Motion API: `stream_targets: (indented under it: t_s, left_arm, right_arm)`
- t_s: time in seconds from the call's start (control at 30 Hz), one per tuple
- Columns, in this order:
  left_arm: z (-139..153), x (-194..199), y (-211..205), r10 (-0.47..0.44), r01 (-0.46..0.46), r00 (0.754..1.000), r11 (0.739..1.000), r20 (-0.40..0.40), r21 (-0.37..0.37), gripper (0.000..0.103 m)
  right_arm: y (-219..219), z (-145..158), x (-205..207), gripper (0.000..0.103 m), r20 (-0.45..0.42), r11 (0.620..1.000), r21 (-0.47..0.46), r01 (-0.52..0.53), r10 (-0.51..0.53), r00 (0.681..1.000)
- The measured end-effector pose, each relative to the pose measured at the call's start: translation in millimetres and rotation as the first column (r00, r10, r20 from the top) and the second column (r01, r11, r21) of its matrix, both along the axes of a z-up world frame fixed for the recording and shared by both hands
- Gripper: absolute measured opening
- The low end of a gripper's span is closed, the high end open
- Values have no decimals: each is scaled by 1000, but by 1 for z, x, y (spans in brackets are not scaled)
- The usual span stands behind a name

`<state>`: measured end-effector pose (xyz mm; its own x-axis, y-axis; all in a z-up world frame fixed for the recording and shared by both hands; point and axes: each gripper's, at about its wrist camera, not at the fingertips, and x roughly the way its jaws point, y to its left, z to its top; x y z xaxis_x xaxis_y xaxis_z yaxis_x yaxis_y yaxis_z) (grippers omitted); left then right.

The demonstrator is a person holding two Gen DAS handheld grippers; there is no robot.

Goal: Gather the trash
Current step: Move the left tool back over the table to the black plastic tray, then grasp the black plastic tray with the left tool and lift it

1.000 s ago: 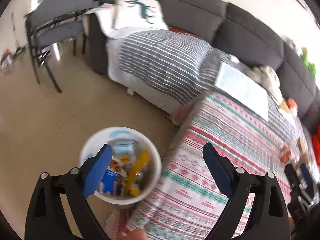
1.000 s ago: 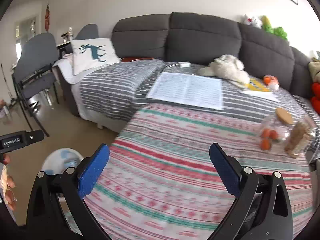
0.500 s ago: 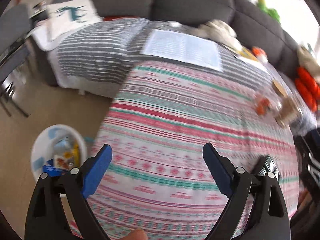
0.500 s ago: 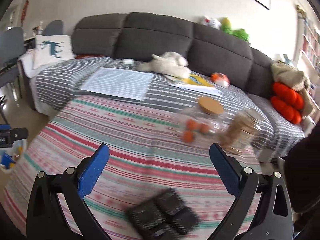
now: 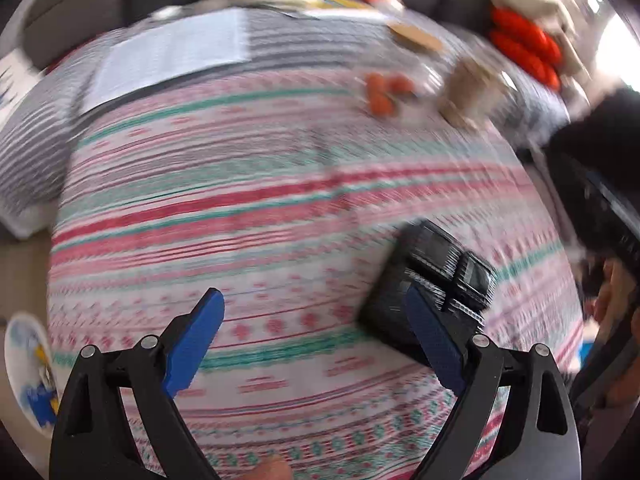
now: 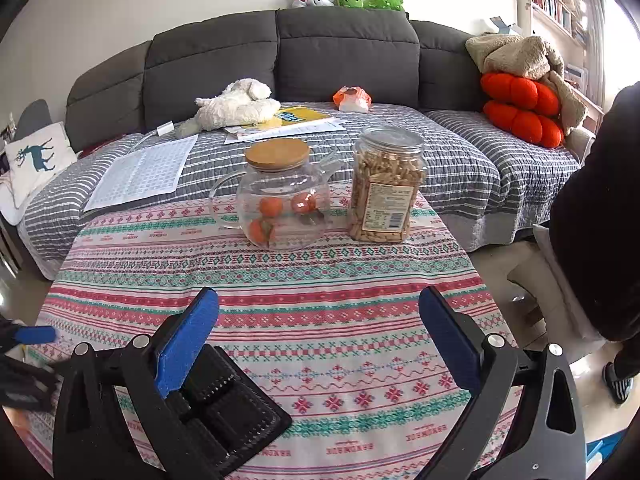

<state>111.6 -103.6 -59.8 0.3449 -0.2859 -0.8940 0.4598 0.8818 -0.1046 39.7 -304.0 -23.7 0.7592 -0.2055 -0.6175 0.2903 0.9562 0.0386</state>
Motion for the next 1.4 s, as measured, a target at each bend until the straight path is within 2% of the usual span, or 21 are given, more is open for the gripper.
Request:
stream_targets:
  t_s: [0.17, 0.37, 0.6, 0.8, 1.03, 1.17, 1.2, 1.23, 1.4]
  left_arm:
    - [-16, 3, -48, -106, 111, 993, 989, -48, 94, 89]
    - [-38, 13, -69, -121, 135, 987, 982, -105, 135, 89]
    - [-49, 20, -75, -120, 136, 978, 987, -171, 85, 89]
    - [-52, 16, -82, -145, 163, 972, 983, -182, 88, 89]
    - [-56, 13, -85, -164, 175, 968, 984, -192, 40, 75]
    - [-58, 8, -81, -162, 167, 972, 986, -172, 13, 75]
    - [-58, 7, -80, -161, 164, 973, 987, -167, 0, 71]
    - [-57, 6, -79, -166, 165, 971, 986, -170, -18, 60]
    - [-53, -2, -75, -145, 139, 978, 989, -152, -47, 55]
  right_arm:
    - [-13, -9, 0, 96, -50, 1000, -9, -6, 5, 999]
    - [-22, -11, -4, 96, -67, 1000, -7, -11, 11, 998]
    - [-31, -10, -6, 96, -63, 1000, 2, 7, -6, 998]
    - [-41, -14, -6, 96, -78, 999, 29, 27, -24, 997]
    - [-46, -16, -5, 96, -87, 998, 48, 28, -24, 996]
    - [-42, -19, -3, 96, -96, 999, 45, 21, -16, 995]
    - [-41, -20, -3, 96, -100, 999, 42, 19, -15, 995]
    - [-40, -20, -2, 96, -103, 999, 40, 19, -15, 995]
    - [-35, -25, 1, 96, -123, 999, 34, 18, -13, 992]
